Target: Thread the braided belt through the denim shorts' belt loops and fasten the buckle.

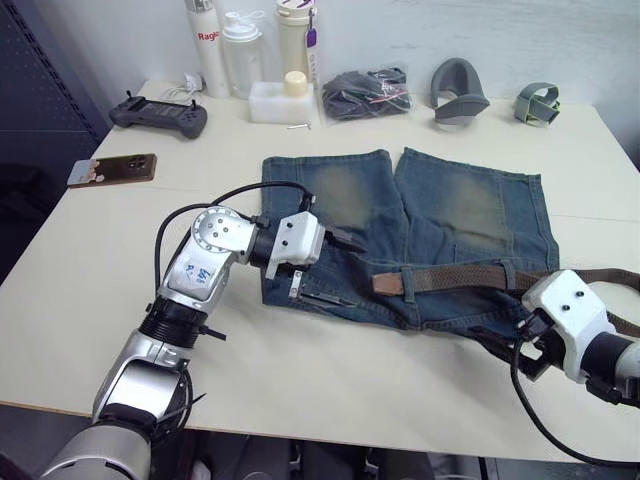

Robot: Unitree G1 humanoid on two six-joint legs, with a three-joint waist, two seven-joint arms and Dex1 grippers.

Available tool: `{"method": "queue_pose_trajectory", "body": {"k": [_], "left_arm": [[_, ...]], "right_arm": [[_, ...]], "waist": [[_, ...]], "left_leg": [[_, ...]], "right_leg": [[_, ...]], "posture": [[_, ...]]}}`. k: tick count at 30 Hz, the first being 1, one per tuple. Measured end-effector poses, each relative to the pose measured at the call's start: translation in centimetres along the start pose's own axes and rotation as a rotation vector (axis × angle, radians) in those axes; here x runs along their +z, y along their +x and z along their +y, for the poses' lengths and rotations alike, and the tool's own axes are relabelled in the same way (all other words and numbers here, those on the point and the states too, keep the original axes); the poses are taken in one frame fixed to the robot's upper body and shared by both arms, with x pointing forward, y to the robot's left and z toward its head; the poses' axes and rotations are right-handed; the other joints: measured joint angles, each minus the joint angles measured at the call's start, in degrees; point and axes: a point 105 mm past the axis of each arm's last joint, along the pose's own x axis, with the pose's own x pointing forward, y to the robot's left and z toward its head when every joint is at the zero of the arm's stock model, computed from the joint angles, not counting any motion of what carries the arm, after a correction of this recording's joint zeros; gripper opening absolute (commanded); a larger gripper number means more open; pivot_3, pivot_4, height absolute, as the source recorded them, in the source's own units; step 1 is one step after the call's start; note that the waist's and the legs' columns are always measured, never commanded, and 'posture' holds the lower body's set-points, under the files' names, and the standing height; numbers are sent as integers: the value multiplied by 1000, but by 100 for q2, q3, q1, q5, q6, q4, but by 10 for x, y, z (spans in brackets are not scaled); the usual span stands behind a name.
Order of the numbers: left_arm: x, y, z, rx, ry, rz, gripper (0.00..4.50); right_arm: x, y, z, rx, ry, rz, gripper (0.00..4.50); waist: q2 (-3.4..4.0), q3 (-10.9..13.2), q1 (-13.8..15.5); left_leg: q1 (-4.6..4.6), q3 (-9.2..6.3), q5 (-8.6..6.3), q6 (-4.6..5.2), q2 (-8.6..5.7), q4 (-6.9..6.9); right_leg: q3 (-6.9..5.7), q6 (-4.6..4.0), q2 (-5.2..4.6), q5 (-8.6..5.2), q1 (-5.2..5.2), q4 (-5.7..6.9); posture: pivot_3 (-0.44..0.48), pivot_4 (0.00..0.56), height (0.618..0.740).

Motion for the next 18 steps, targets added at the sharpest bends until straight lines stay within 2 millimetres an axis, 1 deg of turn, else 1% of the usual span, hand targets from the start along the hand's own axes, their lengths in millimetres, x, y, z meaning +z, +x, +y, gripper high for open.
{"method": "queue_pose_trajectory", "body": {"k": [2,3,6,8,9,10,12,15,17,18], "left_arm": [[-2,1,-2,6,33,10,4500],[-3,2,-3,8,44,18,4500],[-4,9,0,44,73,16,4500],[-4,14,3,68,79,11,4500],[-5,15,4,76,79,11,4500],[-7,19,5,93,87,12,4500],[-11,24,6,114,113,23,4500],[-14,37,10,156,173,15,4500],[-16,44,11,156,226,25,4500],[-16,45,12,161,246,28,4500]], "right_arm": [[-15,4,-4,-10,-32,53,4433],[-19,5,-5,-15,-31,61,4433],[-24,12,-7,-42,21,33,4433],[-24,15,-8,-54,40,26,3923],[-24,15,-8,-57,43,27,3830],[-26,17,-8,-59,59,33,3287],[-26,19,-6,-55,82,32,2442],[-25,22,-5,-57,120,27,940],[-24,23,-6,-62,128,27,57],[-23,24,-6,-63,130,27,20]], "waist": [[0,0,0],[0,0,0],[2,0,-3],[3,0,-8],[3,0,-9],[3,0,-4],[2,0,-4],[1,0,5],[1,0,1],[1,0,1]], "left_leg": [[2,-2,0,0,-1,0],[2,-4,0,0,0,0],[2,-6,1,-1,-1,1],[4,-8,1,-2,0,1],[5,-8,1,-2,0,1],[6,-10,1,-2,0,1],[6,-10,1,-2,0,1],[8,-9,0,-1,-3,4],[7,-10,0,0,-4,3],[8,-10,0,0,-4,3]], "right_leg": [[-2,0,-3,0,2,0],[-5,0,-3,0,2,-1],[-6,0,-4,0,4,1],[-8,0,-4,0,6,0],[-8,0,-4,0,7,0],[-10,0,-4,0,9,0],[-11,0,-4,0,10,-1],[-11,4,-8,2,12,-1],[-11,4,-8,2,12,-1],[-11,4,-8,2,12,-1]], "posture": [[0,150,648],[0,150,648],[0,150,648],[0,150,648],[0,150,648],[0,150,648],[0,150,648],[0,150,648],[0,150,648],[0,150,648]]}}
